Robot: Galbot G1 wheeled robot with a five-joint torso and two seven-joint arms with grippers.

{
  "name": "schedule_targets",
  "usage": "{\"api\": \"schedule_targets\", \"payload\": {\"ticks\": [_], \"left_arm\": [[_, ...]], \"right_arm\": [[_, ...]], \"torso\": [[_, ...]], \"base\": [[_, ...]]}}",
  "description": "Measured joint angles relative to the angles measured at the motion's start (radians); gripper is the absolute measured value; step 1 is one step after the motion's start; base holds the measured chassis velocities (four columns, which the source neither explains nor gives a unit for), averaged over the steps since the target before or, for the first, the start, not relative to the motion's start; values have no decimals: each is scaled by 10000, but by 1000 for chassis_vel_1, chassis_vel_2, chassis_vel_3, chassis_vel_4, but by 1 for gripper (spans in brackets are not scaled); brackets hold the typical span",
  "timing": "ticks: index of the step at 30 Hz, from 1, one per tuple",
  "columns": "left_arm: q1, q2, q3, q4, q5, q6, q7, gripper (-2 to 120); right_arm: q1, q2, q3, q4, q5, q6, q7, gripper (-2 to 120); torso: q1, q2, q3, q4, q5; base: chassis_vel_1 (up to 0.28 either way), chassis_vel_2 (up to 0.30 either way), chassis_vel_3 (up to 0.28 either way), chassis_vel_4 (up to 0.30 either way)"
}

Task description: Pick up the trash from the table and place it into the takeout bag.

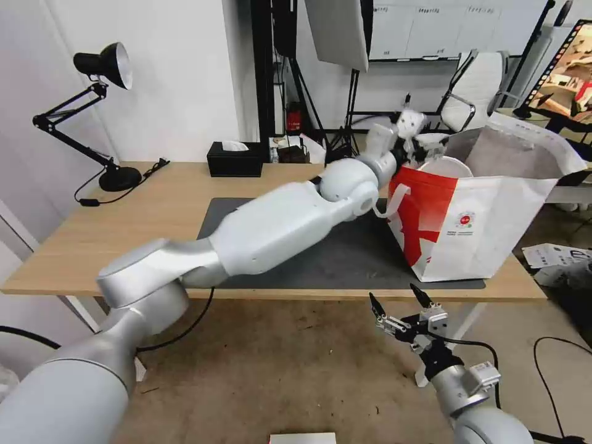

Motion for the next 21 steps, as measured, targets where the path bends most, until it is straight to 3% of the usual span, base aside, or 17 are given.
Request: {"api": "schedule_targets", "payload": {"ticks": [1,3,5,6,7,9,10,11,13,15,16,17,19,21], "left_arm": [[197,672,-188,-636,14,0,-69,100],[372,1053,-339,-988,27,1,-99,100],[1264,2270,-1013,-2149,104,4,-161,100],[1264,2270,-1013,-2149,104,4,-161,100],[1691,2688,-1296,-2568,199,6,-171,100],[2959,3822,-2262,-3584,623,3,-180,100],[2959,3822,-2262,-3584,623,3,-180,100],[3519,4228,-2643,-3961,841,-3,-160,100],[5394,5184,-3991,-4901,1430,-43,101,100],[5698,5301,-4216,-5019,1503,-56,139,100],[7077,5757,-5080,-5459,1867,-74,308,100],[7077,5757,-5080,-5459,1867,-74,308,100],[8720,6115,-6382,-5914,2411,-213,456,100],[9703,6233,-6994,-6183,2768,-396,468,100]], "right_arm": [[0,0,-1,0,0,0,-1,100],[0,-1,0,-1,0,0,0,100],[-1,0,0,0,0,1,1,100],[-1,0,0,0,0,1,1,100],[0,0,0,-1,0,0,0,100],[-1,-2,-1,-1,0,0,-1,100],[-1,-2,-1,-1,0,0,-1,100],[-1,-3,0,-1,0,1,0,100],[-2,-1,-1,-1,0,1,0,100],[-1,-1,-1,-1,-1,1,0,100],[-1,-1,0,-1,0,1,1,100],[-1,-1,0,-1,0,1,1,100],[0,0,0,-1,0,0,2,100],[-1,-1,0,-1,0,1,1,100]], "torso": [[0,0,0,2,-1],[0,0,1,3,-1],[0,0,0,6,-3],[0,0,0,6,-3],[0,0,1,5,-4],[0,1,0,3,-5],[0,1,0,3,-5],[0,1,0,10,-3],[0,1,0,7,-8],[-1,0,-1,6,-6],[-1,1,0,7,-3],[-1,1,0,7,-3],[-1,2,-1,4,2],[-1,1,0,5,3]], "base": [[0,0,0,0],[0,0,0,0],[0,0,0,0],[0,0,0,0],[0,0,0,0],[0,0,0,0],[0,0,0,0],[0,0,0,0],[0,0,0,0],[0,0,0,0],[0,0,0,0],[0,0,0,0],[0,0,0,0],[0,0,0,0]]}}
